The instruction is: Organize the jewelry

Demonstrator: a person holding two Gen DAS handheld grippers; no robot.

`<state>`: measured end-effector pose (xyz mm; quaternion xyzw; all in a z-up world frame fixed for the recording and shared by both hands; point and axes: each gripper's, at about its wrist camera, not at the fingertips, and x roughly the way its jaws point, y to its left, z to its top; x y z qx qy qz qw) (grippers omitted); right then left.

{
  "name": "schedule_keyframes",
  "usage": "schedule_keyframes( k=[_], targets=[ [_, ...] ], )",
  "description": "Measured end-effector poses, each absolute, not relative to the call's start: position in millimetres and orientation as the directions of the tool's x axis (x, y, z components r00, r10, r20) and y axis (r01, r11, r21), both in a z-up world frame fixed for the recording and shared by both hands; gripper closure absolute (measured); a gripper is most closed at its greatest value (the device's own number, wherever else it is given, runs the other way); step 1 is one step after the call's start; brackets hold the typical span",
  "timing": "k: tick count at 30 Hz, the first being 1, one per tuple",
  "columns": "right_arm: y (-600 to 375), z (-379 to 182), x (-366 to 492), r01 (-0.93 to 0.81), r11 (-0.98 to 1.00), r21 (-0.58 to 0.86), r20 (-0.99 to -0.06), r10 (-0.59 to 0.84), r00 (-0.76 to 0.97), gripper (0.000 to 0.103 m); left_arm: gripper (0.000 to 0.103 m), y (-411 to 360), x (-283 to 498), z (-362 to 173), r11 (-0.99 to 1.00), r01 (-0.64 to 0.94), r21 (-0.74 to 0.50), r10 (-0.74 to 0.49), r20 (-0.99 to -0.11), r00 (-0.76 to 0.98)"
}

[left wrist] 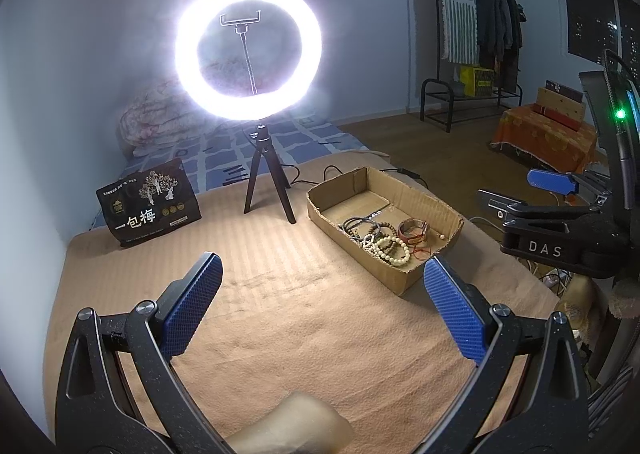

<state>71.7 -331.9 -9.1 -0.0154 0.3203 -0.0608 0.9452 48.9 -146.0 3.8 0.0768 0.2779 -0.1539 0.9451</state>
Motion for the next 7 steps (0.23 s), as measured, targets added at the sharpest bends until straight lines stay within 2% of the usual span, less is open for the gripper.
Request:
schedule_keyframes(
  k=[7],
  targets=[
    [-331.4, -9.2, 72.1, 0.102, 0.993, -0.067, -0.606, -0.122, 0.786, 0.023, 0.000, -144.8, 52.4, 8.6, 0.944, 0.323, 0.063, -0.240, -0.539, 0.807]
  ],
)
